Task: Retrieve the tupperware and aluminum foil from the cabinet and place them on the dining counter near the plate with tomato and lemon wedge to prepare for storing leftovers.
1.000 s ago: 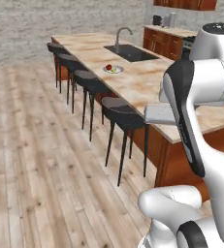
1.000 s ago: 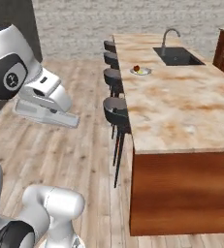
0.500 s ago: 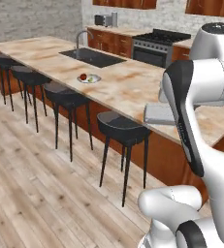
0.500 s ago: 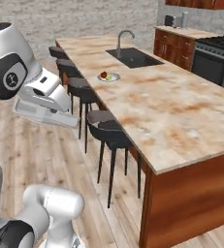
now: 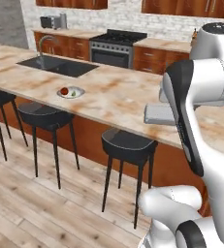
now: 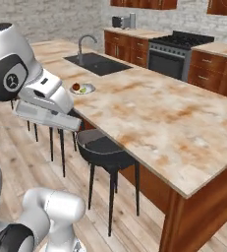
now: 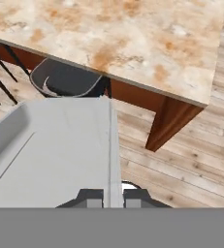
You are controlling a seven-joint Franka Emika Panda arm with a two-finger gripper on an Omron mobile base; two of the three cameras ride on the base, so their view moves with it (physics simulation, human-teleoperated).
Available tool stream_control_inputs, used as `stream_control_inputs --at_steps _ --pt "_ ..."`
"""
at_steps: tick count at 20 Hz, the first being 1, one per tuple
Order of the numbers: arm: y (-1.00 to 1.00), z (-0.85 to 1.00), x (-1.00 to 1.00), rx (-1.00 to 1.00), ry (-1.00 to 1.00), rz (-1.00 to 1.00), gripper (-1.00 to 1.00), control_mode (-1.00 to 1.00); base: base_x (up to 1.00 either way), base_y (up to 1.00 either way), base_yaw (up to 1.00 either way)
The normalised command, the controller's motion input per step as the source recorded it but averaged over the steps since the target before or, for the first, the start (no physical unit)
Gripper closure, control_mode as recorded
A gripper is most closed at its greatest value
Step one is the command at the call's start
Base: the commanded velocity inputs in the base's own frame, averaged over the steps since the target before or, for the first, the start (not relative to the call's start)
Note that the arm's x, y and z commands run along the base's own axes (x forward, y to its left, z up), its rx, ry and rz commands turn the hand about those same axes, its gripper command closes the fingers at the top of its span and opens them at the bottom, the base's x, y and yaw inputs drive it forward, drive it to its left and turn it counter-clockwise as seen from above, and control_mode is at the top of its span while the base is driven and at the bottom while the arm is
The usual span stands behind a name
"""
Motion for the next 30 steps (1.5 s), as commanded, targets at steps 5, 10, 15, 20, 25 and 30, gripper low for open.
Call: stream_control_inputs --at_steps 5,10,15,20,25,30 --pt "0.00 0.00 0.00 0.00 0.00 0.00 1.00 1.00 0.56 1.00 -0.40" --pt "0.00 0.00 0.00 0.00 0.00 0.00 1.00 1.00 0.51 1.00 -0.34" --pt "0.00 0.00 0.00 0.00 0.00 0.00 1.00 1.00 0.47 1.00 -0.34" --pt "0.00 0.00 0.00 0.00 0.00 0.00 1.00 1.00 0.51 1.00 -0.35" --pt "0.00 0.00 0.00 0.00 0.00 0.00 1.00 1.00 0.61 1.00 -0.36" --pt "0.00 0.00 0.00 0.00 0.00 0.00 1.00 1.00 0.73 1.00 -0.34"
